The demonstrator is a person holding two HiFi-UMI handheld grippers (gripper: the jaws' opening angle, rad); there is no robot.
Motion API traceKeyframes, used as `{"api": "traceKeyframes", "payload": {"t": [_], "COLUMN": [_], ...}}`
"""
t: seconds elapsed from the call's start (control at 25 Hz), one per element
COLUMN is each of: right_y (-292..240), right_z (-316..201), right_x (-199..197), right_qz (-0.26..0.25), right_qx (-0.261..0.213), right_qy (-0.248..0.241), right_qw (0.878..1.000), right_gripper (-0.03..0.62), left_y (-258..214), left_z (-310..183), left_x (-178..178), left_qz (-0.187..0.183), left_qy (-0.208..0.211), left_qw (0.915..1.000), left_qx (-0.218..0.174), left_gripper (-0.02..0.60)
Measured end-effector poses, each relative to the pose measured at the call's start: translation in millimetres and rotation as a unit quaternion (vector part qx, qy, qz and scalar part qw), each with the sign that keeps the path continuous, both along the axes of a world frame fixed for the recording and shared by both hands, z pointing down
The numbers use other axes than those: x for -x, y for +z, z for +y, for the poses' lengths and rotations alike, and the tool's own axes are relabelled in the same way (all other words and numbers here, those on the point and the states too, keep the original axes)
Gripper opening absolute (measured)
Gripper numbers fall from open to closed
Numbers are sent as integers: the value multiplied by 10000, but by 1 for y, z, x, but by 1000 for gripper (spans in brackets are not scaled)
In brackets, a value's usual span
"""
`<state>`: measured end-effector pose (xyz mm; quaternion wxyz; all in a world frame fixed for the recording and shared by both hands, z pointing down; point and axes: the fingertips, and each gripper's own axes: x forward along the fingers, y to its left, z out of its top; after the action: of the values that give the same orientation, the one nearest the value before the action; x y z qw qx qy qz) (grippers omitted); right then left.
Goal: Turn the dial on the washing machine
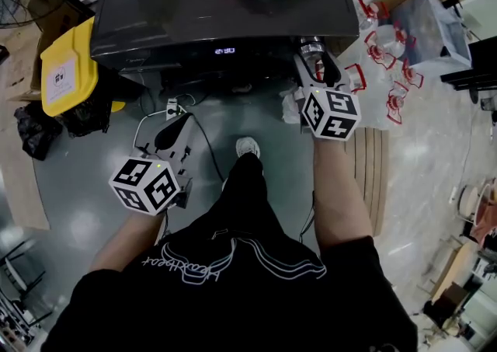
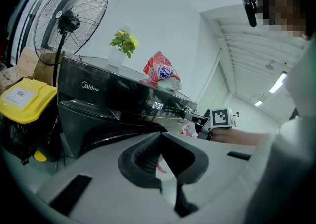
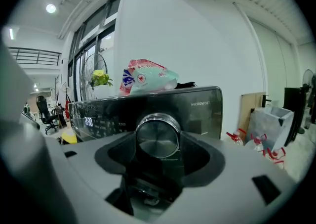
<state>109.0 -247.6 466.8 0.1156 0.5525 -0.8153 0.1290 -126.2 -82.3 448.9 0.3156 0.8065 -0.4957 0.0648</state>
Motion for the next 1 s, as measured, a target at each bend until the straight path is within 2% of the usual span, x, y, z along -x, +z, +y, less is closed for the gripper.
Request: {"api": "traceKeyframes", "payload": {"t": [0.32, 0.56, 0.72, 0.8, 0.92, 1.0], "right_y": [-6, -38, -76, -99, -139, -164], "right_z": [11, 46, 80, 98, 125, 142], "right_x": [-2, 5, 23, 31, 46, 55], "right_qz": [132, 138, 4, -133, -669, -956], "right_qx": [53, 88, 67, -5, -45, -96], "right_qy": [-13, -474, -918, -1115, -1571, -1867], "right_qw": [9999, 9987, 9958, 9937, 9853, 9777], "right_gripper": [284, 262, 172, 153, 116, 64], "left_y": [-11, -31, -63, -82, -110, -130], "left_z": [-1, -4, -5, -5, -3, 1], "left_x": [0, 0, -6, -12, -22, -31], "left_qz": [-28, 1, -3, -58, -62, -37], "left_qy": [13, 19, 256, 394, 611, 843], "left_qw": [9999, 9997, 9986, 9974, 9949, 9922], "left_qx": [-96, -223, -458, -601, -798, -921], "left_gripper": [5, 5, 5, 5, 5, 5]}}
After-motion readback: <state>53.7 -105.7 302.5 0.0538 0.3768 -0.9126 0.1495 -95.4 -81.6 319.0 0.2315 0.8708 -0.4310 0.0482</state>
